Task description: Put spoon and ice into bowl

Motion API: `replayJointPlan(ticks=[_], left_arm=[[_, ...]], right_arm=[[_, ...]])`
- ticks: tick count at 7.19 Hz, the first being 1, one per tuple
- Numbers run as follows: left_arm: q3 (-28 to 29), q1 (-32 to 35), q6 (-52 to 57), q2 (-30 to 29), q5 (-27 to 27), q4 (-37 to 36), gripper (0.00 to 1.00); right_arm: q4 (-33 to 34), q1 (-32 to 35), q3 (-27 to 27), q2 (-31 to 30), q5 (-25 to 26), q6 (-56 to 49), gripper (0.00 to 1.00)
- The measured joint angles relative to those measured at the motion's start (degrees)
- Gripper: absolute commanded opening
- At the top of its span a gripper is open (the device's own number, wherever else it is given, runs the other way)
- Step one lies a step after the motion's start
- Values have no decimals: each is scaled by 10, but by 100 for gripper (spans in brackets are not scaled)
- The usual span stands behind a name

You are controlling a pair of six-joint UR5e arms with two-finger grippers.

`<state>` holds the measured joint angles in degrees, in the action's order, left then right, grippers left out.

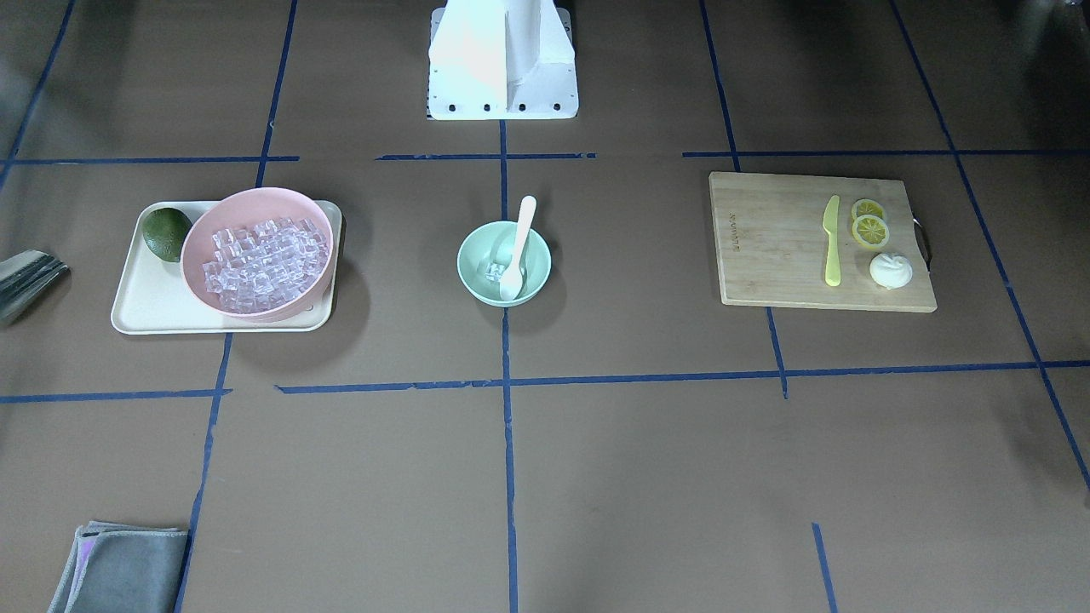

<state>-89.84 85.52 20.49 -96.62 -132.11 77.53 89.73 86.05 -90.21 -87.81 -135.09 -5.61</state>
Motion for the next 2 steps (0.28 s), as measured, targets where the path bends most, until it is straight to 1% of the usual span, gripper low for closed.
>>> replayJointPlan(ticks=[2], left_arm=[[8,0,0,-5,0,0,100]], right_arm=[[-1,0,-2,-1,-7,1,100]])
